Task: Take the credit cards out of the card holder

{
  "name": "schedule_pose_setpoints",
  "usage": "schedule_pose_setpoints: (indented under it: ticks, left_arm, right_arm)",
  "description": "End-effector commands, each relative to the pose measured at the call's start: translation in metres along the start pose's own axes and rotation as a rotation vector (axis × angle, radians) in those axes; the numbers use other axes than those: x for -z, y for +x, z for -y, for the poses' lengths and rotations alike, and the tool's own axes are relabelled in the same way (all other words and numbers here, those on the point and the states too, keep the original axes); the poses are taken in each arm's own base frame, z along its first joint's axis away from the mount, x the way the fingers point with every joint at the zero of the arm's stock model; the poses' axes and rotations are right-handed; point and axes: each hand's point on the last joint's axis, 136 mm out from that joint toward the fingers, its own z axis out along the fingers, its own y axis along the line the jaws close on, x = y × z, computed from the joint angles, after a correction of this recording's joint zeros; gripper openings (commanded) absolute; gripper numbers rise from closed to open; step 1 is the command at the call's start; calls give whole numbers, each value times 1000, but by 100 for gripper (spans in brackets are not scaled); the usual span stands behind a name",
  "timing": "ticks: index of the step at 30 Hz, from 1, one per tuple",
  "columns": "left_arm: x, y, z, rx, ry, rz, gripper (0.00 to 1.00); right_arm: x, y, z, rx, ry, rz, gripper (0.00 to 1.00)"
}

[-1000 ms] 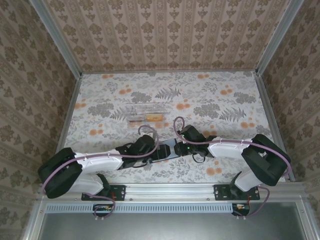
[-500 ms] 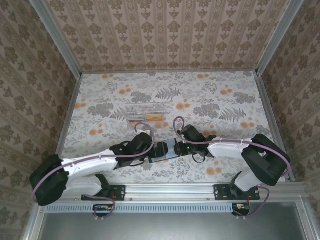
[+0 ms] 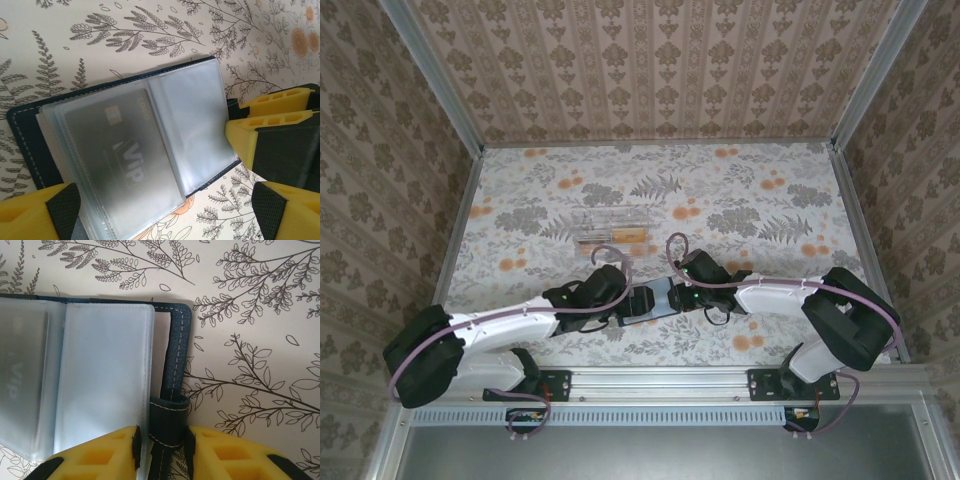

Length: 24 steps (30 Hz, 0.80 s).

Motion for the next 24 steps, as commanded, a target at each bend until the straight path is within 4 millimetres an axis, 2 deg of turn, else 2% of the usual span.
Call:
schedule_pose_setpoints:
  ticks: [1,6,14,24]
  left_arm:
    - [-2,-6,14,-4,52,6,91]
    - [-8,-2,12,1,39,-16,91]
    - [-13,5,-3,22,-41,-49,90]
    - [-24,8,5,22,-11,-76,90]
  right_arm:
    - [-10,15,-2,-12,-13,-65,33]
    - [-10,15,-2,-13,-14,-66,33]
    - [-9,16,-1,-12,-10,-65,33]
    - [-9,15,-1,-13,-13,-65,33]
